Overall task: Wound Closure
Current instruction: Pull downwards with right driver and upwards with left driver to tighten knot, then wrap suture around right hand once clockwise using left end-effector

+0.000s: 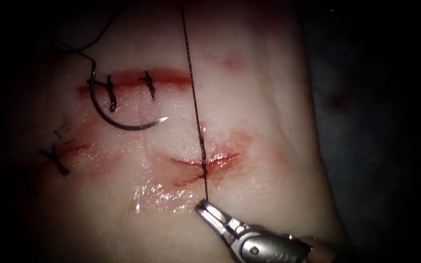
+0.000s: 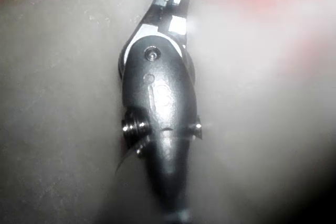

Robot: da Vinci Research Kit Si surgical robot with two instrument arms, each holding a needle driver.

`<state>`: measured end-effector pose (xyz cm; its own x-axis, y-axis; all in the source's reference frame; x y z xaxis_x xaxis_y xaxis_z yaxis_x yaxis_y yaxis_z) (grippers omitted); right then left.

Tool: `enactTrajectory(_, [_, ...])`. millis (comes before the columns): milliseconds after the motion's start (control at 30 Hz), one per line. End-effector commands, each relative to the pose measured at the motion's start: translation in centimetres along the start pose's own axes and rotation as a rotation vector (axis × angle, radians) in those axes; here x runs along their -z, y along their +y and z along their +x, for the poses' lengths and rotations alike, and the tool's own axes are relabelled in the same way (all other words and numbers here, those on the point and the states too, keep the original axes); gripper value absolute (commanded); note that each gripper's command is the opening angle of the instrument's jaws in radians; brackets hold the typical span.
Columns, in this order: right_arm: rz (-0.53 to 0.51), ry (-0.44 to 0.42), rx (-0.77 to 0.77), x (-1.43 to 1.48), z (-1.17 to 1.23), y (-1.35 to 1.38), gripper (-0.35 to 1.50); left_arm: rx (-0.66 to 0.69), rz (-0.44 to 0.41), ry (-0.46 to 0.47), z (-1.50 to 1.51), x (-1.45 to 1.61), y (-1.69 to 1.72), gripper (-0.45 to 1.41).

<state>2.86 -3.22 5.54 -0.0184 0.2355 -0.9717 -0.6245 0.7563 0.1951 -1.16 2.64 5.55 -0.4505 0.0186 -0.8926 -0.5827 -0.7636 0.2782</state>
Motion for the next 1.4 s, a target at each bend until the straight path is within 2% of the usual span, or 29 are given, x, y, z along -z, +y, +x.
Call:
enactTrajectory(33, [-0.003,0.006,-0.007,-0.07,0.01,-0.01,-0.35,0.0,-0.02,0.003,0.05,-0.03,0.01,-0.45])
enactTrajectory(100, [-0.015,0.019,-0.016,-0.1,0.07,0.03,-0.35,0.002,-0.065,0.0,0.17,0.09,0.12,-0.45])
enactTrajectory(133, [-0.021,0.024,-0.019,-0.11,0.09,0.05,-0.2,-0.001,-0.082,-0.003,0.23,0.16,0.17,-0.45])
enactTrajectory(167, [-0.023,0.022,-0.022,-0.13,0.12,0.06,0.2,0.002,-0.099,-0.005,0.28,0.22,0.22,-0.45])
enactTrajectory(200, [-0.026,0.018,-0.025,-0.15,0.16,0.08,0.49,0.003,-0.119,-0.007,0.34,0.31,0.29,-0.45])
enactTrajectory(233, [-0.028,0.015,-0.027,-0.17,0.18,0.1,0.66,0.005,-0.128,-0.006,0.39,0.38,0.35,-0.45])
enactTrajectory(267, [-0.031,0.01,-0.034,-0.21,0.24,0.13,0.96,0.002,-0.15,-0.007,0.48,0.52,0.47,-0.45])
enactTrajectory(333, [-0.033,0.005,-0.04,-0.25,0.3,0.17,1.11,-0.004,-0.168,-0.006,0.58,0.69,0.62,-0.45])
enactTrajectory(467, [-0.016,0.008,-0.054,-0.3,0.42,0.25,1.23,-0.012,-0.215,-0.003,0.78,1.09,0.96,-0.45])
enactTrajectory(667, [0.024,-0.003,-0.078,-0.36,0.6,0.34,1.19,-0.039,-0.239,-0.011,0.91,1.42,1.28,-0.45])
enactTrajectory(767, [0.048,-0.003,-0.098,-0.44,0.74,0.48,0.79,-0.065,-0.261,-0.031,0.92,1.64,1.54,-0.45])
enactTrajectory(800, [0.06,-0.003,-0.114,-0.49,0.79,0.57,0.41,-0.077,-0.27,-0.044,0.9,1.7,1.63,-0.45])
enactTrajectory(867, [0.063,-0.011,-0.105,-0.59,0.85,0.75,0.22,-0.073,-0.277,-0.052,0.84,1.79,1.71,-0.45])
enactTrajectory(900, [0.063,-0.011,-0.105,-0.59,0.85,0.75,0.22,-0.073,-0.277,-0.052,0.84,1.79,1.71,-0.45])
enactTrajectory(1067, [0.067,-0.025,-0.091,-0.78,0.87,1.06,-0.35,-0.07,-0.285,-0.062,0.76,1.91,1.82,-0.45])
enactTrajectory(1133, [0.089,-0.016,-0.101,-0.89,0.91,1.23,-0.35,-0.077,-0.29,-0.067,0.72,1.99,1.9,-0.45])
enactTrajectory(1200, [0.094,-0.008,-0.105,-0.91,0.92,1.26,-0.35,-0.074,-0.291,-0.068,0.71,2.01,1.92,-0.45])
enactTrajectory(1333, [0.103,0.064,-0.128,-0.99,0.97,1.38,-0.35,-0.082,-0.301,-0.076,0.68,2.05,2.05,-0.45])
enactTrajectory(1400, [0.139,0.112,-0.197,-1.04,0.97,1.45,-0.35,-0.1,-0.331,-0.101,0.6,2.0,2.19,-0.45])
